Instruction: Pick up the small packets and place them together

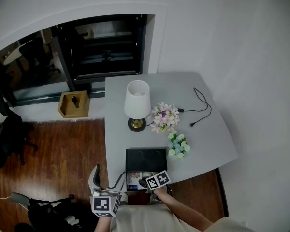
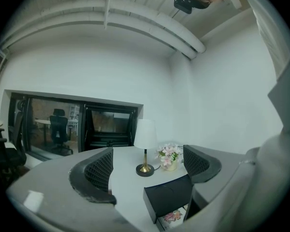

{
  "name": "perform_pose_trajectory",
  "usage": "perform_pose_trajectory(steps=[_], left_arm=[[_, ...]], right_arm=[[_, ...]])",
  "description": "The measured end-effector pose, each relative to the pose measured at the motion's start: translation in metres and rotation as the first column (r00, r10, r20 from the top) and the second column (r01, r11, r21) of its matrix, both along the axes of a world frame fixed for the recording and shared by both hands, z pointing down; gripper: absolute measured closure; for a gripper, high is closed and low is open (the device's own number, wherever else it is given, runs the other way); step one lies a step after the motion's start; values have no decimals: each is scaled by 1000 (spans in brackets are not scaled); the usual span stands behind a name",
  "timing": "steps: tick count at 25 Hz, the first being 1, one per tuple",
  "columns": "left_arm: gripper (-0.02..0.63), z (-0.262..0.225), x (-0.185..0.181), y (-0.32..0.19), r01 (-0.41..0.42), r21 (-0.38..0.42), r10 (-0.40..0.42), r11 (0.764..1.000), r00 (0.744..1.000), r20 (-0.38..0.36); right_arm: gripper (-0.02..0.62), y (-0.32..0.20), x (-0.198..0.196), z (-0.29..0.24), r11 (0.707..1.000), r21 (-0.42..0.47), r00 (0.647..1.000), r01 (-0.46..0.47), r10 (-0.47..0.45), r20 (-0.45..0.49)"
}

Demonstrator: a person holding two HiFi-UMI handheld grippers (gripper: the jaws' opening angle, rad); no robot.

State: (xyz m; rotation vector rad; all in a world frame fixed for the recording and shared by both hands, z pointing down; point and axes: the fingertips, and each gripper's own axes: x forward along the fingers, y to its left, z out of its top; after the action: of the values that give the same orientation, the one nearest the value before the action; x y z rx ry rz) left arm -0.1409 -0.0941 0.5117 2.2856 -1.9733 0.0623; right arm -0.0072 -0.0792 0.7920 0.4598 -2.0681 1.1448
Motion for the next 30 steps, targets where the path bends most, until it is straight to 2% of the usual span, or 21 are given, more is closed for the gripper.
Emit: perform_pose_trajectory(steps=[2,4,10,16,19,23,25,30], left_arm=[[153,1,-2,2,6,-2,-6,1000,1000,-4],[154,2,-4,3,11,-6,-11,1000,1000,-6],[155,6,-7,4,19,-8,-19,1000,1000,-20],[155,4,-5,0,10,-2,-10,1000,1000,-21],[155,4,-4,-1,2,4,-2,1000,1000,-9],[155,1,-1,-2,-4,7,4,1000,1000,-4],[155,-2,-1,-3,-3,19,3,1000,1000,-4],[161,0,-8,1,11,12,-11,1000,1000,4]], right_arm=[[565,4,5,-5,1000,7,1000,14,-14,2],[592,12,7,-16,1000,-9,999,9,-9,44],[592,28,23,-70,999,3,985,-41,40,170],[592,1,13,-135,992,38,931,-122,101,350],[592,-31,-3,-142,986,37,907,-165,137,399],[594,-71,-21,-110,972,12,911,-236,216,350],[592,-86,-23,-91,963,22,922,-268,249,296],[594,-98,-15,-61,959,82,957,-272,261,126]])
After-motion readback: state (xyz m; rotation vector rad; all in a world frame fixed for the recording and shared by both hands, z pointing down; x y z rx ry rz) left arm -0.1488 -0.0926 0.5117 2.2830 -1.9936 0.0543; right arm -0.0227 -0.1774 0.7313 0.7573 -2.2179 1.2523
